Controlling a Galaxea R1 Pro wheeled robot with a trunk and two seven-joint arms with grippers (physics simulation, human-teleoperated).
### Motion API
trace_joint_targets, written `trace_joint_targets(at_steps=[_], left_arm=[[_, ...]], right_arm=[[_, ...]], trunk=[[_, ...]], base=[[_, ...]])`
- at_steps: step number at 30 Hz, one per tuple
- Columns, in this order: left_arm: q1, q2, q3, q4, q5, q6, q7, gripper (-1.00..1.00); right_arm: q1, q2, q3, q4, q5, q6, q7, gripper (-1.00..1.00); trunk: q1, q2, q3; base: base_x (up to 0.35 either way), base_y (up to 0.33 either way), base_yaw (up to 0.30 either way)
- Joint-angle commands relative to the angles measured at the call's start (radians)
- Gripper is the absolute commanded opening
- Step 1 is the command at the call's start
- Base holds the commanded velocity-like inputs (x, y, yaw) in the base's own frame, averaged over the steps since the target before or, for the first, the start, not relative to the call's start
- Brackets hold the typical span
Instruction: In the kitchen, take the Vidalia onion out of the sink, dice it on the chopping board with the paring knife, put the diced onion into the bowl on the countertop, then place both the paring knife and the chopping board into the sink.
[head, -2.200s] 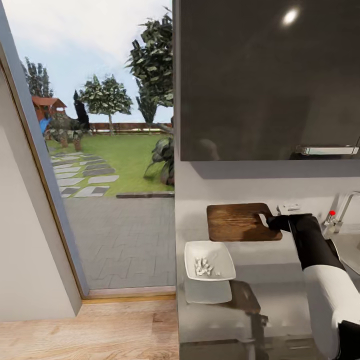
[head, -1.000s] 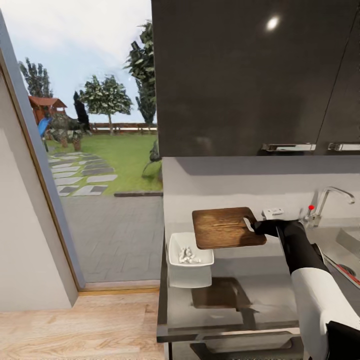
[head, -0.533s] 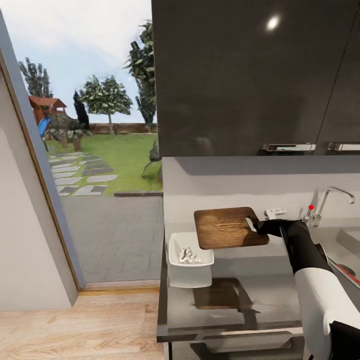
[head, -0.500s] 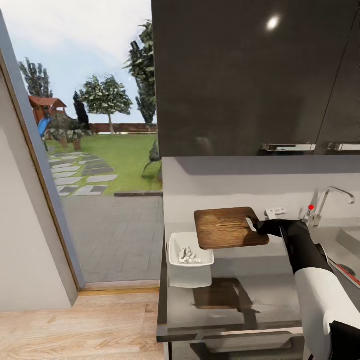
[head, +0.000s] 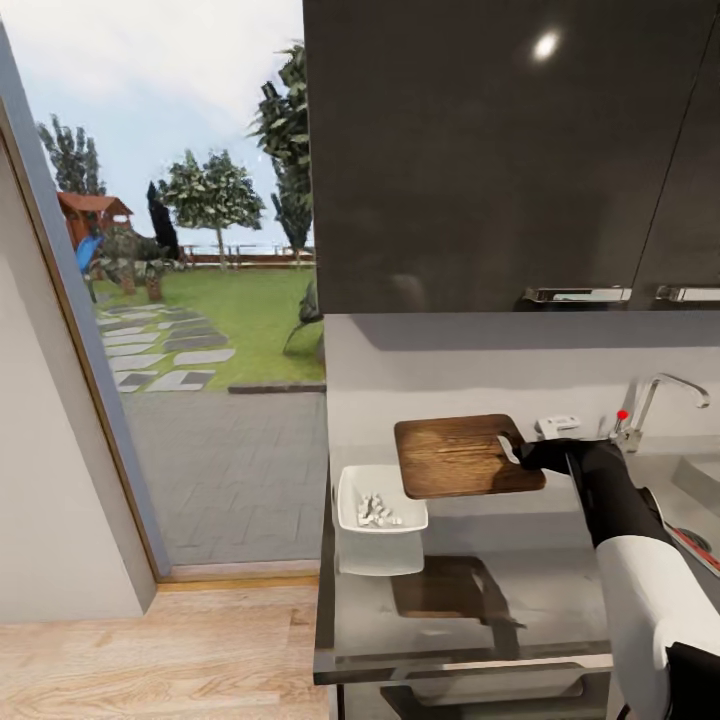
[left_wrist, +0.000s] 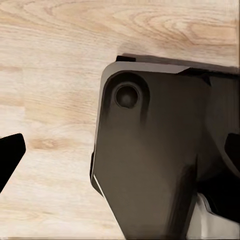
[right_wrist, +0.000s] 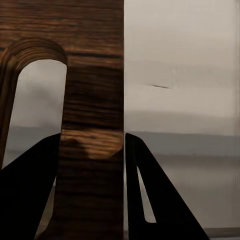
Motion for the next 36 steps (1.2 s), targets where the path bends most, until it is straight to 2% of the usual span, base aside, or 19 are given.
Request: trace_joint_targets(at_steps=[1, 12, 15, 18, 21, 27, 36], left_arm=[[0.000, -0.002, 0.000, 0.004, 0.009, -0.008, 0.000, 1.00], [0.004, -0.007, 0.000, 0.003, 0.009, -0.007, 0.002, 1.00], [0.004, -0.012, 0.000, 0.004, 0.009, -0.004, 0.001, 1.00], [0.013, -0.030, 0.000, 0.004, 0.009, -0.001, 0.001, 1.00], [0.026, -0.044, 0.000, 0.005, 0.009, 0.000, 0.001, 1.00], [0.034, -0.051, 0.000, 0.005, 0.009, 0.001, 0.001, 1.00], [0.039, -0.053, 0.000, 0.005, 0.009, 0.001, 0.002, 1.00]], right_arm=[[-0.001, -0.001, -0.002, -0.002, 0.009, 0.002, 0.010, -1.00], [-0.001, -0.002, -0.007, -0.011, 0.010, 0.008, 0.008, -1.00], [-0.001, -0.002, -0.025, -0.012, 0.010, 0.011, 0.007, -1.00], [-0.001, -0.001, -0.057, -0.012, 0.011, 0.012, 0.006, -1.00], [-0.001, -0.001, -0.073, -0.012, 0.011, 0.013, 0.006, -1.00], [-0.001, -0.002, -0.081, -0.013, 0.011, 0.058, 0.004, -1.00], [-0.001, -0.002, -0.082, -0.014, 0.012, 0.066, 0.004, -1.00]], trunk=[[0.000, -0.001, -0.001], [0.000, -0.001, -0.001], [0.000, -0.001, -0.001], [0.000, -0.001, -0.001], [0.000, -0.001, -0.001], [0.000, -0.001, -0.001], [0.000, -0.001, -0.001]], base=[[0.000, 0.000, 0.000], [0.000, -0.004, 0.000], [0.000, -0.118, 0.000], [0.000, -0.204, 0.000], [0.000, -0.092, 0.000], [0.034, -0.073, 0.000], [0.105, -0.271, 0.000]])
